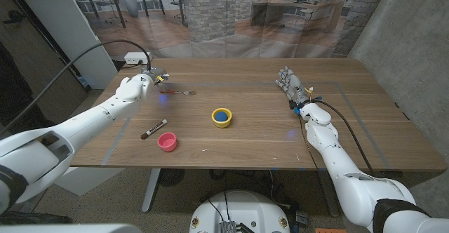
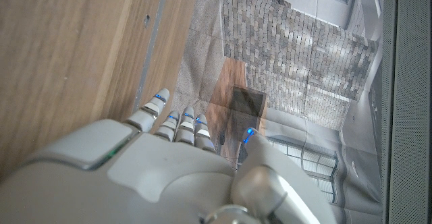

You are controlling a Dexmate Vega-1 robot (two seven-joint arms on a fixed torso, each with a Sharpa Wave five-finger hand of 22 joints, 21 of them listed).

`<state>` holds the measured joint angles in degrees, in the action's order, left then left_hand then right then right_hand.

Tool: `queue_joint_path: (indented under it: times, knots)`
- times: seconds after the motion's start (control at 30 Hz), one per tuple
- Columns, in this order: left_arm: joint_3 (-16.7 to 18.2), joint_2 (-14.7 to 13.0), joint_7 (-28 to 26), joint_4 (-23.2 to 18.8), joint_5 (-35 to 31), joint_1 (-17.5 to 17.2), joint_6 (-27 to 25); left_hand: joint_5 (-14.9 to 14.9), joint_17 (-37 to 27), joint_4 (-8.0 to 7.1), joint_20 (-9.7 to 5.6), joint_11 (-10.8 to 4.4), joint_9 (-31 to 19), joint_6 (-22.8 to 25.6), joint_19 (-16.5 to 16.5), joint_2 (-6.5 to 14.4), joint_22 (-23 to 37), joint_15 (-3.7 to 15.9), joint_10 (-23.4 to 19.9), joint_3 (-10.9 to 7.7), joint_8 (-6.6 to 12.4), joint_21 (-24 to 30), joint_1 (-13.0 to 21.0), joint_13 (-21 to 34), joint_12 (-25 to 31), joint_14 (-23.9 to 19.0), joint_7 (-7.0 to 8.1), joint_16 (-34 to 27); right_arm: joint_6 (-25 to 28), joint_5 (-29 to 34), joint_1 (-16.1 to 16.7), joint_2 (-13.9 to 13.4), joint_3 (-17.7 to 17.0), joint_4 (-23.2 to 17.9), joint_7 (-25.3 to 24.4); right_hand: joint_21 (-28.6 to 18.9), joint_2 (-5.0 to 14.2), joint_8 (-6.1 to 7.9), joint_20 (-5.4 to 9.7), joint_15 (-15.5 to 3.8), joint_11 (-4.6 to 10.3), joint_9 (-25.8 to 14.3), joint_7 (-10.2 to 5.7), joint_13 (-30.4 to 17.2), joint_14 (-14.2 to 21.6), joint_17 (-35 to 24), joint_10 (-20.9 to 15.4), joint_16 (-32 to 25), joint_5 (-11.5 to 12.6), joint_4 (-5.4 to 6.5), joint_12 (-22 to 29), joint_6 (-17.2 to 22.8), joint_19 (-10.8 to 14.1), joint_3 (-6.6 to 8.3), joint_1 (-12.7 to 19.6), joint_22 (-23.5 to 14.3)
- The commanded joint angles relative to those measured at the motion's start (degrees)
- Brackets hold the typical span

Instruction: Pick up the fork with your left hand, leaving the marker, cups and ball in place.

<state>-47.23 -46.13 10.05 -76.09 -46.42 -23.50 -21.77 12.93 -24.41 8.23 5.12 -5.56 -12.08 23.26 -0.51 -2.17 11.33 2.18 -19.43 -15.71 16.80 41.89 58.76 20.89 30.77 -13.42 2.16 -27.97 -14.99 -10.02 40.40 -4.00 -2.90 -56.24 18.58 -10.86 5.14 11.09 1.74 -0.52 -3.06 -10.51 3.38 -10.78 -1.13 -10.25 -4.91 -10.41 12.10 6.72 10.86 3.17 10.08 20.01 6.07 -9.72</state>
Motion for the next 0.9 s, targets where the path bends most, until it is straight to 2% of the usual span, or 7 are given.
queue_joint_path:
  times: [0.03, 0.9]
  knots:
    - [-0.3, -0.2, -2.1, -0.2, -0.7, -1.0, -1.6, 0.2, -0.5, 0.09, -0.18, -0.26, -0.2, 1.0, -0.7, 0.1, 0.3, 1.47, -0.9, 0.17, 0.61, 0.3, 1.0, 0.5, 0.7, -0.9, 0.09, -0.6, -0.3, 0.1, -0.5, -0.1, 0.2, 0.7, 0.1, -0.2, -0.46, 0.11, 0.00, 0.34, -0.48, -0.1, 0.37, -0.2, -0.3, -0.2, 0.0, -0.2, 0.5, -0.17, 0.5, 0.1, 0.4, -0.32, 0.0, -0.1]
    - [-3.6, 3.5, -5.2, 7.3, -0.5, 2.7, -0.8, 0.1, -1.6, -0.51, -0.38, -0.28, -0.5, 3.0, -2.0, 0.8, 0.4, 2.23, -2.7, 1.32, 1.85, 1.0, 0.6, 1.8, 2.5, -3.0, 0.21, -2.2, 1.1, 0.4, 1.5, -0.5, 0.0, -2.8, -0.9, -0.2, -0.55, 0.10, -0.05, 0.42, -0.46, -0.1, 0.40, -0.2, -0.3, -0.2, 0.0, -0.2, 0.6, -0.23, 0.5, 0.1, 0.4, -0.49, -0.1, -0.1]
